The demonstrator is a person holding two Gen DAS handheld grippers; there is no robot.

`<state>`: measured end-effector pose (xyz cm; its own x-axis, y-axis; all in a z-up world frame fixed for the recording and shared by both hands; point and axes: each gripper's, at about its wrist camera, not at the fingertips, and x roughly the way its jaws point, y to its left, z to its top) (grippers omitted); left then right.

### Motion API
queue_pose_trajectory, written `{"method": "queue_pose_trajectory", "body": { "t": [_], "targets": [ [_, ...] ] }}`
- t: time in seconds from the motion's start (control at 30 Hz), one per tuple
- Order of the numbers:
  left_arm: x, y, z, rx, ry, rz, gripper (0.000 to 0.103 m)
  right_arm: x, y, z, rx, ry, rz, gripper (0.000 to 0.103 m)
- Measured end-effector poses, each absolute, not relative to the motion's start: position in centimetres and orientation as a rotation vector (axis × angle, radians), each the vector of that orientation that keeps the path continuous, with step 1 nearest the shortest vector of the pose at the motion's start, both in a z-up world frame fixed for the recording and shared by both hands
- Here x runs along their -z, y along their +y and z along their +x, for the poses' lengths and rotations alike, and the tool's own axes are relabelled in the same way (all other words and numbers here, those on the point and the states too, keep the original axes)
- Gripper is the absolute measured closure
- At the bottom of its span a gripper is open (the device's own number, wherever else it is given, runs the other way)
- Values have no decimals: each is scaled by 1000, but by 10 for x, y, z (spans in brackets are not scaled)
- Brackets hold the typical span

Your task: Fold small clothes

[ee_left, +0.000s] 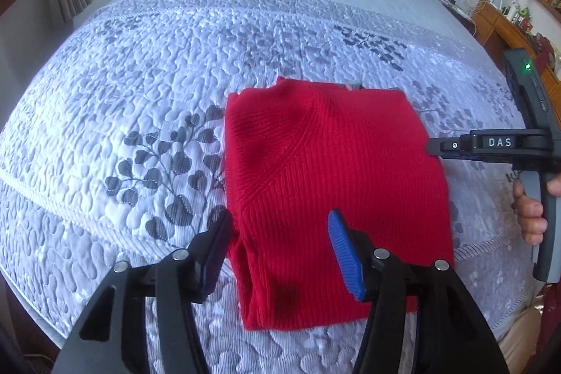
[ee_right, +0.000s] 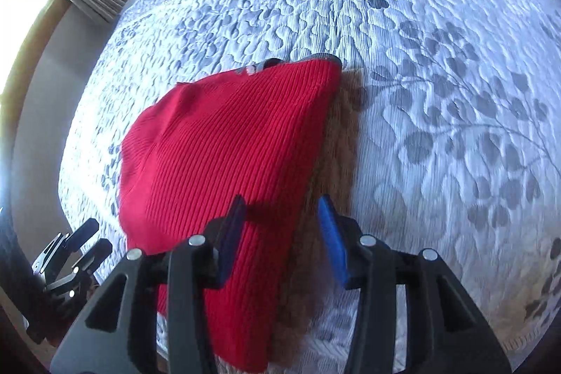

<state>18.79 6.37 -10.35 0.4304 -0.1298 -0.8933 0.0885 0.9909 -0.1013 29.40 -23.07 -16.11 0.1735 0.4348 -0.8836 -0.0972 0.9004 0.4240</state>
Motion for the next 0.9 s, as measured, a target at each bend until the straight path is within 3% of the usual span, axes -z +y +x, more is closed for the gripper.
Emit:
{"method": "queue_pose_trajectory", "body": {
  "t": [0.2, 0.33, 0.47, 0.9],
  "targets": [
    [151, 76, 215, 122, 1242, -69, 43, 175, -225, 302, -385, 1365, 291, 56],
    [142, 101, 218, 129, 1225, -155, 37, 161, -232, 295, -410, 1333, 306, 55],
    [137, 126, 233, 162, 1234, -238, 29, 150, -237, 282, -483, 1331, 343, 46],
    [169, 111, 272, 367, 1355, -386, 26, 178, -226, 277, -569, 1413, 414, 44]
  ]
}}
